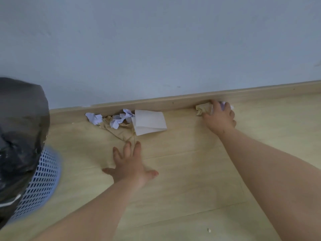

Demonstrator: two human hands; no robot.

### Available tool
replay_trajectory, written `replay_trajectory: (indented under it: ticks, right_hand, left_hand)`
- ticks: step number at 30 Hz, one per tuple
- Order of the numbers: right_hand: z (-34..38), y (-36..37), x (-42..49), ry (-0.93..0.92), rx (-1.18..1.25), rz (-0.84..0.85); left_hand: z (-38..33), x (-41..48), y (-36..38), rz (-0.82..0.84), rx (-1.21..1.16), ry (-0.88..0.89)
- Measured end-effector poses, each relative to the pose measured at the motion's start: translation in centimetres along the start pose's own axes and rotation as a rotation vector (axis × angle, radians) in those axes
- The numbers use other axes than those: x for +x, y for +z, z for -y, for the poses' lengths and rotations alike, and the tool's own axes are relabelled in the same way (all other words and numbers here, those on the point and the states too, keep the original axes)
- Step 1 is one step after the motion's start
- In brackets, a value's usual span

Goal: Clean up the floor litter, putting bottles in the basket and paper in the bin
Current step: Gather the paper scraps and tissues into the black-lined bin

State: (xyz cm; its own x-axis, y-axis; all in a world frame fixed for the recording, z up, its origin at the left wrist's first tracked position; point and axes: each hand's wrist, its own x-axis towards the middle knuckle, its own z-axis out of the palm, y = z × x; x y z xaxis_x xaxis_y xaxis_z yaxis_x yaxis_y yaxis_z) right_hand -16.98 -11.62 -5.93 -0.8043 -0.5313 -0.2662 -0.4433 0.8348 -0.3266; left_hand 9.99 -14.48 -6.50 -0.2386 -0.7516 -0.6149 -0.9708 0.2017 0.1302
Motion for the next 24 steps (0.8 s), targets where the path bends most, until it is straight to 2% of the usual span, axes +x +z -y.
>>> replay_trajectory:
  ticks: [4,7,16,20,22,24]
  right_hand:
    - [0.0,0.7,1.3,-0.035,-0.135,0.058]
    - [1.2,2.2,0.4,-0.156,-0.139,0.019]
    - [3.0,5.2,-7.9,-0.424,-0.171,0.004]
    - [1.5,5.2,-11.7,-0.502,-0.199,0.067]
    - [0.6,4.3,-12.8,-0.501,-0.111,-0.061]
    - [-0.6,3.3,-12.2,-0.361,-0.059,-0.184]
  left_hand:
    - [0.0,-0.1,-0.1,0.005,0.02,0.017]
    - [0.1,0.0,-0.2,0.012,0.043,0.027]
    - [0.5,-0.1,0.0,0.006,0.105,0.067]
    - [1.6,-1.0,0.4,0.011,0.15,0.138]
    - [2.2,-1.7,0.5,0.025,0.17,0.172]
    - [2.7,-2.3,0.8,0.033,0.182,0.193]
